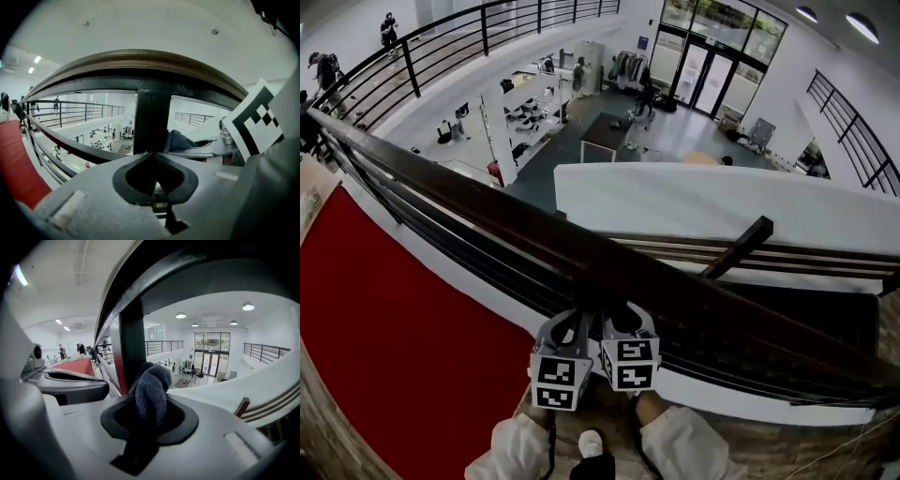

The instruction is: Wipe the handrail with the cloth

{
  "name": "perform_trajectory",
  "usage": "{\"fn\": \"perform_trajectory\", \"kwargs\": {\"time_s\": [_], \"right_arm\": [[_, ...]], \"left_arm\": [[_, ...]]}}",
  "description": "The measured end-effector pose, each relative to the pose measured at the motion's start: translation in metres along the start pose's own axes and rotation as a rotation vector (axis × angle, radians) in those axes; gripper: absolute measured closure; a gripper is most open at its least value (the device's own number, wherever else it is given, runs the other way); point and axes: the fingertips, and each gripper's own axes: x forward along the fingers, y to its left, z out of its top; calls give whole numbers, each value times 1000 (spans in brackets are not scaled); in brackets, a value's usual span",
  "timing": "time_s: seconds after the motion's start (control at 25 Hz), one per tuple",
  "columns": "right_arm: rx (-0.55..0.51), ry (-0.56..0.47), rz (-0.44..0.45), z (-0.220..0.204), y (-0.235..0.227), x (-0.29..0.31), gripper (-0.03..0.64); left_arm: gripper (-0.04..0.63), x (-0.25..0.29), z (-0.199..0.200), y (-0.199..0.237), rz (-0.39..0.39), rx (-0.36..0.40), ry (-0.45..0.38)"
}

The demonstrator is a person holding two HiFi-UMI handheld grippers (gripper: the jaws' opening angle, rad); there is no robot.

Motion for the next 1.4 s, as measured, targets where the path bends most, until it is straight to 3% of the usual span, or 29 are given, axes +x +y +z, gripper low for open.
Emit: {"fn": "perform_trajectory", "kwargs": {"time_s": [0.48, 0.68, 0.96, 1.24, 1.4], "right_arm": [[-121, 50, -35, -1, 10, 7, 522], [-94, 52, -17, -4, 6, 4, 520], [-64, 63, -24, -12, -12, -12, 520], [-185, 26, -87, -26, -44, -42, 520], [-169, 27, -117, -32, -65, -62, 520]], "left_arm": [[594, 3, -15, -7, -20, 1, 6], [592, 1, -20, -16, -28, 4, 13], [592, -6, -31, -32, -37, -33, 39], [594, -2, -36, -64, -35, -31, 40], [592, -2, -34, -88, -64, -11, 49]]}}
